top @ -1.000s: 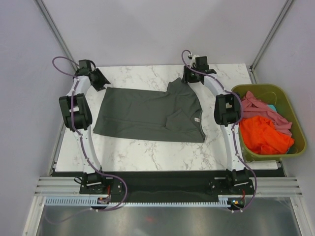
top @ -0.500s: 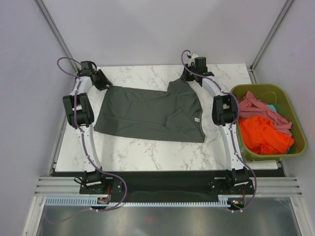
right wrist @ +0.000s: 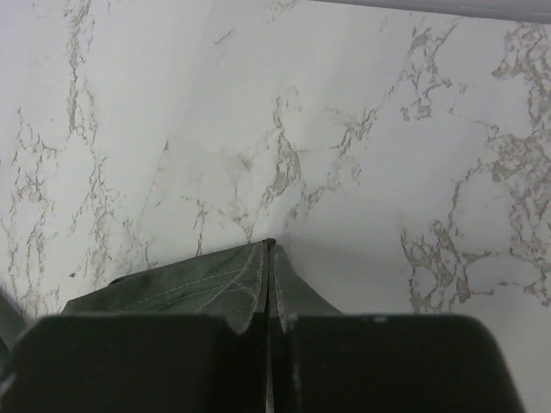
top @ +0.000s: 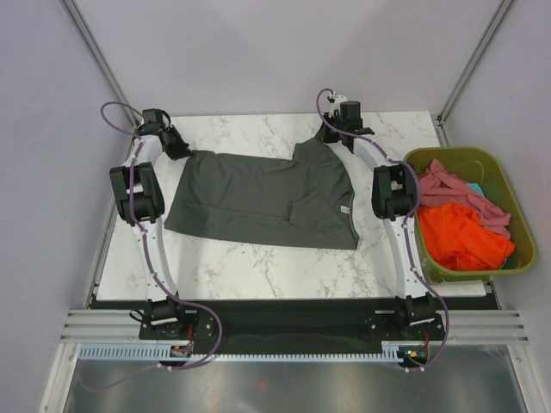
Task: Fold and stack the t-shirts
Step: Fold the tshirt
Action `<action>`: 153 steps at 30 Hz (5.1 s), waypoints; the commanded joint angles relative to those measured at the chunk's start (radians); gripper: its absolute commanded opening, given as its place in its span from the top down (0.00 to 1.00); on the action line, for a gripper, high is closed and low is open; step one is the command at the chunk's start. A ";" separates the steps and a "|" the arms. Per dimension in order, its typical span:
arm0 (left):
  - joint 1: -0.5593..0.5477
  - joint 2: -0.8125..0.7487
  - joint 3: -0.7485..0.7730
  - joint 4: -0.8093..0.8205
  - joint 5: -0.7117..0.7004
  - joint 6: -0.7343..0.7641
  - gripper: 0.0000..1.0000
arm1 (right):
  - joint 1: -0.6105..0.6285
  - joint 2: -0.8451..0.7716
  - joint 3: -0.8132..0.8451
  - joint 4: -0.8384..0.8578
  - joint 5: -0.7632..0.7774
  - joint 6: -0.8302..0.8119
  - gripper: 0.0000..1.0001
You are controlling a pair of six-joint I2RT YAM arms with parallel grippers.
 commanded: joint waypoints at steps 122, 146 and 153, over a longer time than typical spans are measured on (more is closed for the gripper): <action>0.069 -0.401 -0.465 0.207 0.102 -0.459 0.98 | 0.124 -1.004 -1.150 0.555 0.280 -0.275 1.00; 0.123 -0.648 -0.741 0.125 0.006 -0.295 0.98 | 0.227 -1.312 -1.464 0.391 0.347 -0.194 1.00; 0.128 -0.683 -0.789 0.113 0.022 -0.266 0.98 | 0.242 -1.412 -1.516 0.342 0.364 -0.174 1.00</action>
